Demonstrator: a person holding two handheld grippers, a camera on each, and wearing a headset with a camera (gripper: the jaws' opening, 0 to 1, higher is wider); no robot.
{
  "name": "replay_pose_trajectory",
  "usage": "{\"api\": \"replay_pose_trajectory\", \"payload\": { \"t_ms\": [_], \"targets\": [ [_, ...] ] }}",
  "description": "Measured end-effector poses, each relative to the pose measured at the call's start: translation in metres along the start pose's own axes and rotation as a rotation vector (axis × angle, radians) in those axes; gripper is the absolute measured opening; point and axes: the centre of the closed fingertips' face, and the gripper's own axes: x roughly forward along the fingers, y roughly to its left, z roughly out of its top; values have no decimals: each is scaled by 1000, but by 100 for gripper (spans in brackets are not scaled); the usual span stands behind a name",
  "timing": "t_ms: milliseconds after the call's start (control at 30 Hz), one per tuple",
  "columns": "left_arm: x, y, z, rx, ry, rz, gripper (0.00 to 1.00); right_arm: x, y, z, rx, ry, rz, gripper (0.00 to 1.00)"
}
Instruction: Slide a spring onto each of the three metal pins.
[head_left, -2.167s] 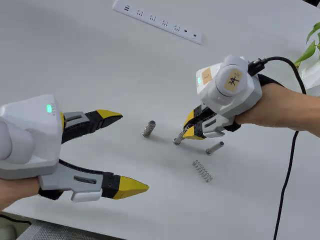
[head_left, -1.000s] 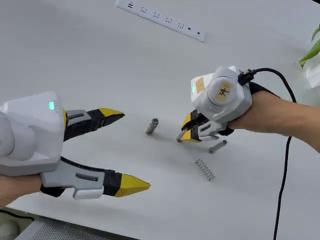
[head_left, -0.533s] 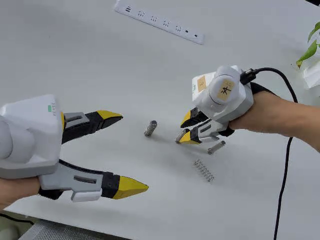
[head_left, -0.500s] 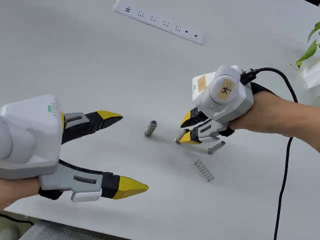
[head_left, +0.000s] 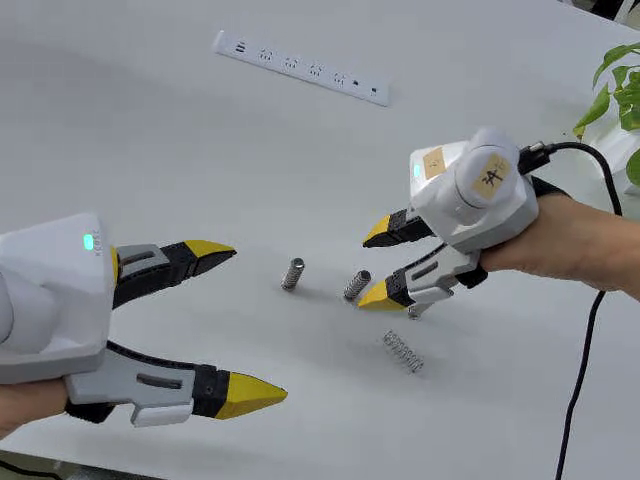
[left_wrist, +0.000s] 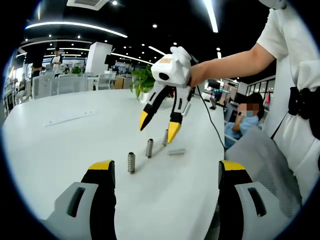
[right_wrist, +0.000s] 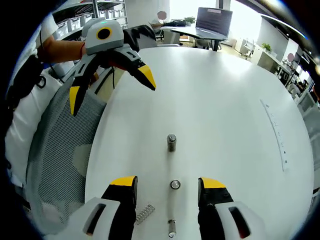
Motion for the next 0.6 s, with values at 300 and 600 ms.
{"api": "replay_pose_trajectory", "payload": {
  "t_ms": [300, 600],
  "targets": [
    [1, -3, 3, 35, 24, -17, 83, -34, 10, -4, 68, -128, -78, 58],
    [2, -6, 7, 91, 70, -31, 79, -61, 26, -17, 150, -255, -142, 75]
  ]
}}
